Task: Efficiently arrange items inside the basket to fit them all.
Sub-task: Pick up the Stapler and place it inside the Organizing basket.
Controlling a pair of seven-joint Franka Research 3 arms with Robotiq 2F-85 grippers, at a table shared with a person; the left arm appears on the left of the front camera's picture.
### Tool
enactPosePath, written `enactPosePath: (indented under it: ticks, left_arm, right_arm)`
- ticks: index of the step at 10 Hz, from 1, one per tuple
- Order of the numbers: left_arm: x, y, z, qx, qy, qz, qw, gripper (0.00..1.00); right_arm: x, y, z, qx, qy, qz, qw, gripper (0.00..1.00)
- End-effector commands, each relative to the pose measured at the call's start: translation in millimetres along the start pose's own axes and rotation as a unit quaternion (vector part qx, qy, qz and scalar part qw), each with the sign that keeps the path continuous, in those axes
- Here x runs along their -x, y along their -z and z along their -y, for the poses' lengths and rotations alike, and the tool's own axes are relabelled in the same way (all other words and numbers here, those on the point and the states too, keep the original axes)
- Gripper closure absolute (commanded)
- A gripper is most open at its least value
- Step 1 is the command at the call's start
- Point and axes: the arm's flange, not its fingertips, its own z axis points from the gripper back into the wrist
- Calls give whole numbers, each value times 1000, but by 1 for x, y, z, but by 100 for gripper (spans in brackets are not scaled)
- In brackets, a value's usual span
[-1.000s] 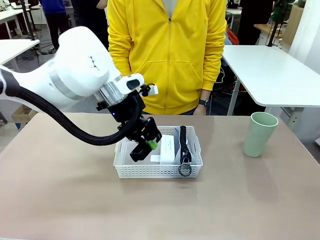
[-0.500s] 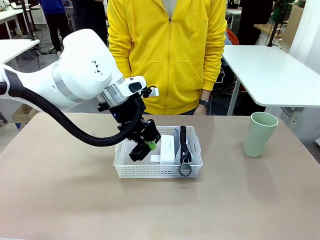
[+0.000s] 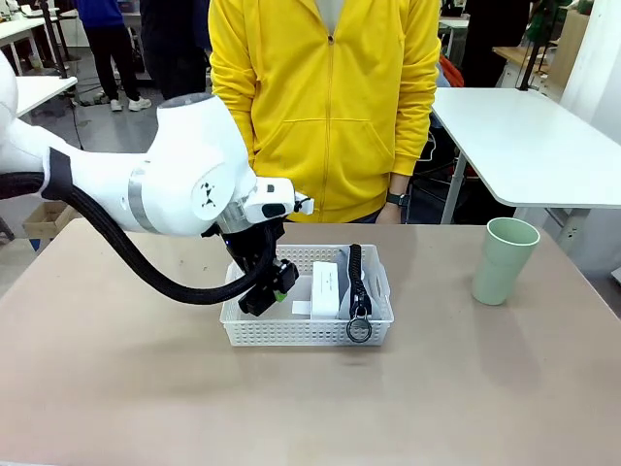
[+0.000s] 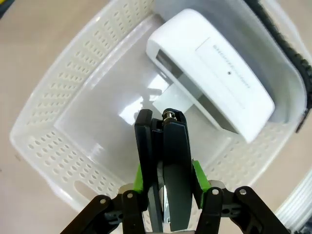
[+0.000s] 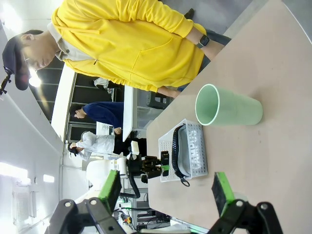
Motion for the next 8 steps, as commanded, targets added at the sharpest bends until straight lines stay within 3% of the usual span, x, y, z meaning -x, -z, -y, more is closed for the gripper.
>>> enactPosePath:
  ticks: [1, 6, 8]
  left_arm:
    - [-5, 8, 0, -15, -20, -6, 1000, 57]
    - [-22, 46, 1, -12, -13, -33, 999, 57]
    - [-27, 61, 1, -23, -22, -39, 999, 39]
  right_arm:
    - [-1, 2, 0, -13, -12, 4, 1000, 0]
    - [-1, 2, 0, -13, -12, 4, 1000, 0]
    - [-1, 2, 0, -13, -12, 4, 1000, 0]
